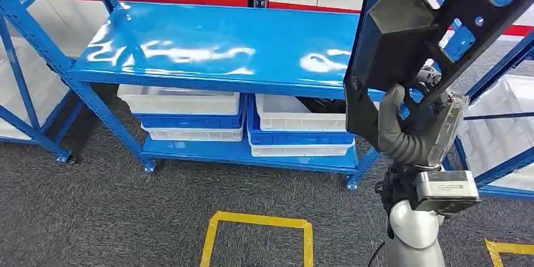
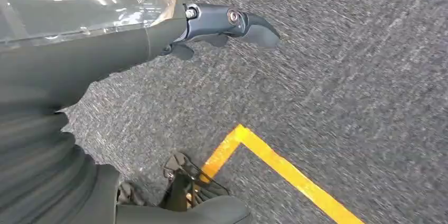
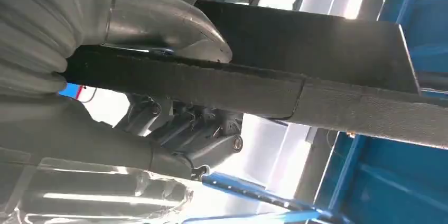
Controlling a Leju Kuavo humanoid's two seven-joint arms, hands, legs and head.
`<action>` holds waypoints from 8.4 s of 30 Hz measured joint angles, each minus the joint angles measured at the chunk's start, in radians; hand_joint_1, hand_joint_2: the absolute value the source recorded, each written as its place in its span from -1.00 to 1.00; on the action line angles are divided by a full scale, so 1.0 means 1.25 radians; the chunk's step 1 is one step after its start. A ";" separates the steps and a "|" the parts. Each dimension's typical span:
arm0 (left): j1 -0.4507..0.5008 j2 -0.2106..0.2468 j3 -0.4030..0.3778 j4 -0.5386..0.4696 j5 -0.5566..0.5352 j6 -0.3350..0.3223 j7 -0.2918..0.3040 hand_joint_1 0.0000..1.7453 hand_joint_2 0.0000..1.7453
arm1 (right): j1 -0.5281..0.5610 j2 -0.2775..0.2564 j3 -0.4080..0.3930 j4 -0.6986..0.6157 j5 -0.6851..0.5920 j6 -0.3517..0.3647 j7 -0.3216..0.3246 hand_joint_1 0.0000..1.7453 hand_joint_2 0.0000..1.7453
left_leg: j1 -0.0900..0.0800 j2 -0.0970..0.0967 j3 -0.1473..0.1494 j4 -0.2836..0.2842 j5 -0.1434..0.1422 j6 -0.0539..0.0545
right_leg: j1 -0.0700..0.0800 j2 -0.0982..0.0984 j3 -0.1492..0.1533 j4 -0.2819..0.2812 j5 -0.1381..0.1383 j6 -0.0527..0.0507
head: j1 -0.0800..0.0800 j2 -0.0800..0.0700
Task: Take the parts from the cabinet and place them on the table.
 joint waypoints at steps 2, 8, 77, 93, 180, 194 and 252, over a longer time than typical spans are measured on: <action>0.000 -0.001 0.000 0.000 -0.002 0.001 -0.001 -1.00 1.00 | -0.002 0.000 -0.001 0.000 -0.006 0.000 -0.004 1.00 1.00 | -0.005 0.000 -0.012 0.006 0.014 -0.010 | 0.006 0.001 0.039 -0.075 -0.029 -0.013 | -0.003 0.000; 0.003 0.000 0.000 0.000 -0.011 0.007 0.001 -1.00 1.00 | -0.004 0.006 -0.003 0.001 -0.015 -0.007 -0.012 1.00 1.00 | 0.007 -0.009 -0.057 0.111 -0.109 -0.040 | 0.000 -0.003 -0.005 -0.075 0.016 -0.051 | -0.008 0.000; 0.003 0.007 -0.004 0.000 -0.044 0.018 0.042 -1.00 1.00 | 0.084 0.017 -0.031 -0.003 -0.020 -0.004 -0.030 1.00 1.00 | 0.019 -0.014 0.027 0.151 -0.035 -0.041 | 0.008 -0.006 -0.080 -0.052 0.062 -0.045 | -0.013 0.000; -0.007 -0.001 -0.004 -0.001 -0.037 0.050 0.038 -1.00 1.00 | 0.068 0.037 -0.036 -0.002 -0.041 0.033 -0.016 1.00 1.00 | 0.008 0.001 -0.030 0.004 0.026 -0.009 | -0.013 -0.003 0.017 0.014 -0.009 0.012 | -0.002 0.000; -0.004 0.045 -0.048 -0.003 -0.095 -0.125 -0.069 -1.00 1.00 | 0.106 -0.038 -0.223 -0.058 -0.029 0.043 0.009 1.00 1.00 | 0.000 -0.027 0.047 -0.018 -0.029 0.008 | 0.003 -0.003 -0.140 0.197 -0.091 -0.029 | -0.005 0.000; 0.005 0.045 -0.048 -0.002 -0.093 -0.107 -0.055 -1.00 1.00 | 0.159 -0.028 -0.235 -0.057 -0.068 0.031 -0.035 1.00 1.00 | 0.009 -0.019 -0.072 0.212 -0.141 -0.043 | -0.004 -0.014 -0.016 -0.072 0.026 -0.049 | -0.015 0.000; 0.002 -0.040 0.198 -0.092 -0.358 0.186 0.193 -1.00 1.00 | -0.082 0.155 -0.085 0.285 0.088 0.110 0.013 1.00 1.00 | 0.017 -0.090 -0.007 0.012 -0.012 -0.044 | -0.010 0.028 -0.052 -0.036 0.024 -0.032 | -0.004 0.000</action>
